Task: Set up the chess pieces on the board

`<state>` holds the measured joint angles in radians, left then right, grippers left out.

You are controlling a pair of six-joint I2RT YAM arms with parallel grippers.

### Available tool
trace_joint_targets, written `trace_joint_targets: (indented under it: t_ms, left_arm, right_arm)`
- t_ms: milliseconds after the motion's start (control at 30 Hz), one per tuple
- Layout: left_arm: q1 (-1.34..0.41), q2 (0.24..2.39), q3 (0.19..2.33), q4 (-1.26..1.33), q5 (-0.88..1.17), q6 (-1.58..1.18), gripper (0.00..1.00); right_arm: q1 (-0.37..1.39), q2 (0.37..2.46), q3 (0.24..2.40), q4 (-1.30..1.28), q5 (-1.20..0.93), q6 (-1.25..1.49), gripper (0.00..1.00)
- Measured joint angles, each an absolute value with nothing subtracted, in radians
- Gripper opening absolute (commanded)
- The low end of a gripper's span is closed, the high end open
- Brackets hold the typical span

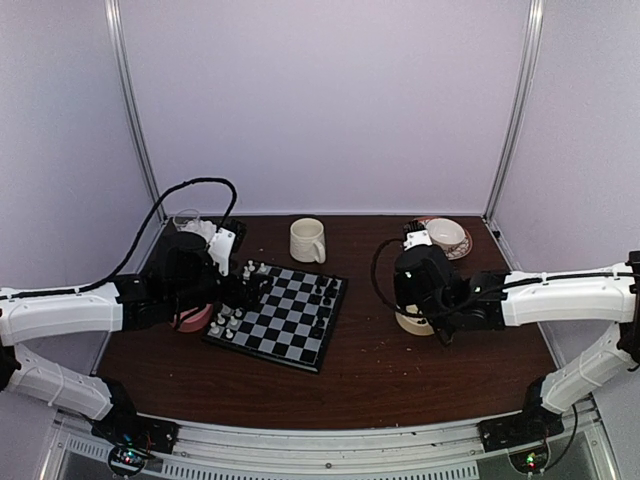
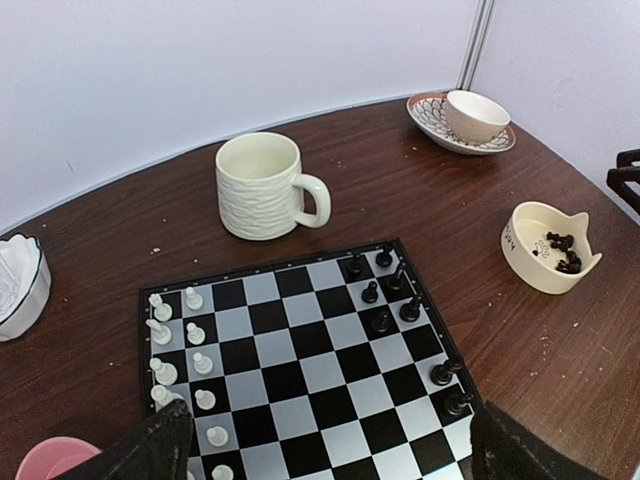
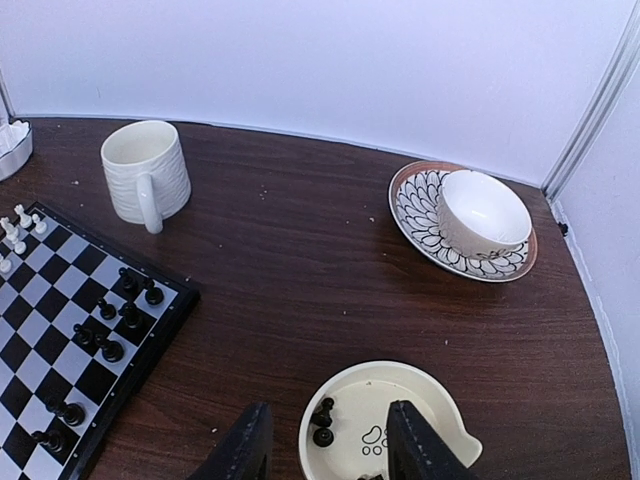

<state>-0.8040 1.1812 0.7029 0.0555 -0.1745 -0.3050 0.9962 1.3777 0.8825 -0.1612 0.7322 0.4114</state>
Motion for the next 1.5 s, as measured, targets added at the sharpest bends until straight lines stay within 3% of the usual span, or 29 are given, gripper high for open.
trace_joint_targets:
  t_ms: [1500]
  left_arm:
    - [-0.804,1.19,0.702,0.075,-0.109,-0.294,0.97]
  right_arm:
    - [0.97,1.318,0.846,-0.124,0.783,0.429,0.42]
